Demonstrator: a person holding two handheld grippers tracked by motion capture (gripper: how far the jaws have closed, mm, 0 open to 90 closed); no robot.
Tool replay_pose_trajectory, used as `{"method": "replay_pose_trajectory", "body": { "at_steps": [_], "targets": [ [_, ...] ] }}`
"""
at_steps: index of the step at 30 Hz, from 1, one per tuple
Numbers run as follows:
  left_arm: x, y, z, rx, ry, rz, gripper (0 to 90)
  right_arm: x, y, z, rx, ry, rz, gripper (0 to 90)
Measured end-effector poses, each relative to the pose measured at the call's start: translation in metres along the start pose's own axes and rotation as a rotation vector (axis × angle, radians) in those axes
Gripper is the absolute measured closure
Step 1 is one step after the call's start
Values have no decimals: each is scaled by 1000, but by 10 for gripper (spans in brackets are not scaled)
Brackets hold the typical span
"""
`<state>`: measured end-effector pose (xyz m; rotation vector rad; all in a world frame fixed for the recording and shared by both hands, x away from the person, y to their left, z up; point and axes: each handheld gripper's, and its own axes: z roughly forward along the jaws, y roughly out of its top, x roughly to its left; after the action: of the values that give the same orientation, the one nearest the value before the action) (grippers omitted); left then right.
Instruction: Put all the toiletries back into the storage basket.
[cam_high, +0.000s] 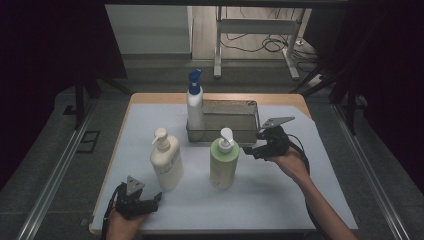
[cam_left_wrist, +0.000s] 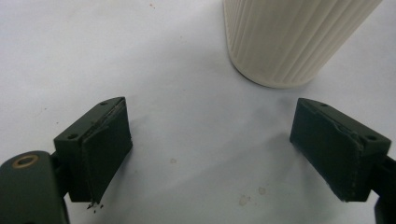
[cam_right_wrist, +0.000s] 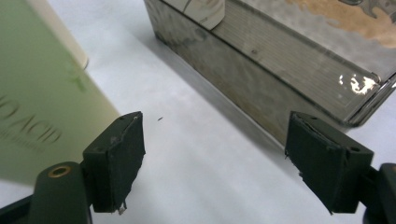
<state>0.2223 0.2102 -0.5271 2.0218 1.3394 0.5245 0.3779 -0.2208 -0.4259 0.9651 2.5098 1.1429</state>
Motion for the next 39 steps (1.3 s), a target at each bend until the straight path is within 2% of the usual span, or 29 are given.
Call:
{"method": "replay_pose_trajectory", "body": {
  "at_steps": [10,19,28,39],
  "targets": [
    [0,0,0,-1,1,0,120,14,-16,-11,5,25,-27,147],
    [0,0,0,0,1,0,120,30,-24,-19,-1,68,-47,103],
    [0,0,0,0,1,0,120,48,-23,-19,7,106,-84,0],
    [0,0,0,-3,2,-3,120,66,-16,-12,10,145,-123,0]
  ]
}}
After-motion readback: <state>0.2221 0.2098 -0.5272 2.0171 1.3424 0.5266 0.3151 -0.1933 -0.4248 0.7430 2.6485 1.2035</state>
